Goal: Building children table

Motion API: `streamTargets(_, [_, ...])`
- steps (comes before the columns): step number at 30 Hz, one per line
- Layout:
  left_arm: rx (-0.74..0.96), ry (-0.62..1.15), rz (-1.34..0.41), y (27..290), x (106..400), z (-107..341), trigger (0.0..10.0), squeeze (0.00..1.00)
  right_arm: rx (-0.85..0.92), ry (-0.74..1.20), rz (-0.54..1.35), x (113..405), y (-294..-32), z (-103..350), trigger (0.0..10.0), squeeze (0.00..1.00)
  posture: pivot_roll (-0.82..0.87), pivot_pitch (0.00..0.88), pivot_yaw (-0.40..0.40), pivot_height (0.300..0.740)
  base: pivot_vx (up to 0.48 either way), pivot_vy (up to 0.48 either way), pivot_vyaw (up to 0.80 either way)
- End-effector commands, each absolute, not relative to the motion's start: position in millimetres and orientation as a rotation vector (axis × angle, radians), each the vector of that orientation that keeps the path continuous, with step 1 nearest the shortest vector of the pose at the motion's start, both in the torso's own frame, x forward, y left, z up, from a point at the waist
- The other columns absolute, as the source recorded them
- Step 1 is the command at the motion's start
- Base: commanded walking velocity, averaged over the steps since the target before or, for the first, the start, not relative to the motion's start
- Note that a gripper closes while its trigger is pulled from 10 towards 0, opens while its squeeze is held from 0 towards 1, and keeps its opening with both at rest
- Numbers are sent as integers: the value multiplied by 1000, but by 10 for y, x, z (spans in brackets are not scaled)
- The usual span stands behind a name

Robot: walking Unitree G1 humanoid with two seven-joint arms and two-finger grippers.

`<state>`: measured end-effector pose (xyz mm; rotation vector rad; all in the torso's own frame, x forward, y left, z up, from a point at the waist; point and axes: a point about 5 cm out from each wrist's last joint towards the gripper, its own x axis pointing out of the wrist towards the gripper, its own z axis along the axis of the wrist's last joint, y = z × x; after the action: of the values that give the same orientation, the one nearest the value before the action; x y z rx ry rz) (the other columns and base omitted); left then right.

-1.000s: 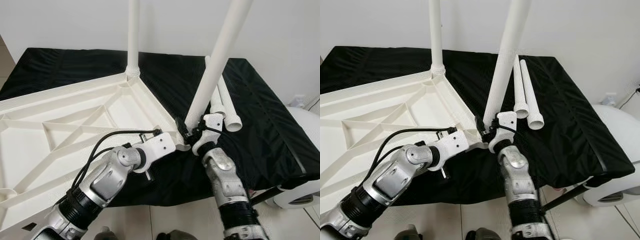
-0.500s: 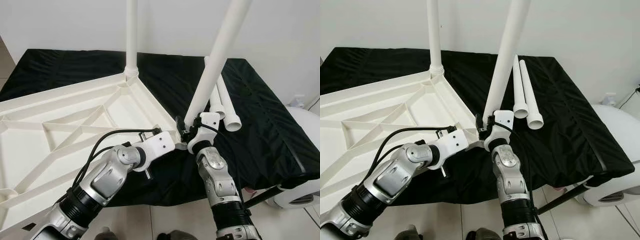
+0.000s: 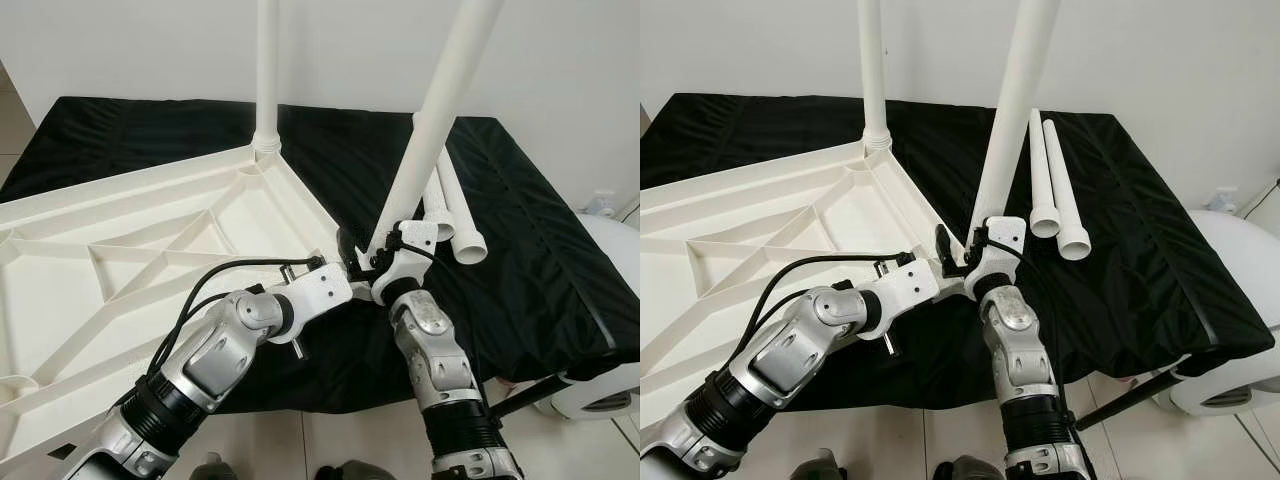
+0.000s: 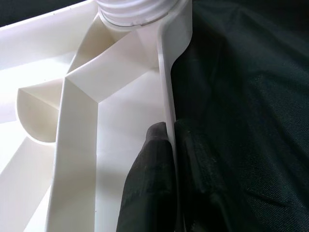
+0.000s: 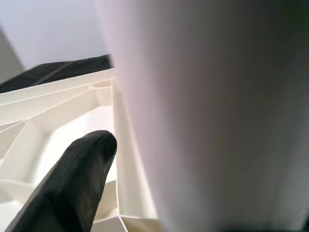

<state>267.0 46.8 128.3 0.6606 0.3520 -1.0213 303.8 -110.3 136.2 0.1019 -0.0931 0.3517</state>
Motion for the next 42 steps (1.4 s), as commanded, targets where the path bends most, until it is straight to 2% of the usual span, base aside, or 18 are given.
streamTargets(1, [695, 274, -1017, 420, 2670, 1379, 10000, 0, 115, -106, 377, 3016, -1169, 1362, 10000, 0, 56, 0, -79, 740, 0, 0, 0])
streamTargets(15, [700, 266, -1013, 428, 2706, 1401, 10000, 0, -54, -81, 758, 3178, -1649, 1424, 10000, 0, 46, 0, -68, 740, 0, 0, 0])
streamTargets(32, [703, 256, -1026, 402, 2702, 1420, 10000, 0, -120, -53, 882, 3360, -1667, 1422, 10000, 0, 50, 0, -61, 740, 0, 0, 0])
streamTargets(33, [704, 256, -1026, 403, 2701, 1420, 10000, 0, -119, -51, 887, 3358, -1657, 1406, 4275, 0, 50, 0, -61, 740, 0, 0, 0])
streamTargets(35, [704, 256, -1026, 403, 2701, 1420, 10000, 0, -119, -51, 887, 3358, -1657, 1406, 4275, 0, 50, 0, -61, 740, 0, 0, 0])
streamTargets(37, [705, 255, -1029, 402, 2693, 1421, 10000, 0, -107, -30, 909, 3347, -1651, 1346, 0, 0, 52, 0, -60, 740, 0, 0, 0])
streamTargets(42, [705, 256, -1037, 394, 2676, 1419, 10000, 0, -119, -9, 925, 3325, -1693, 1269, 0, 0, 49, 0, -63, 740, 0, 0, 0])
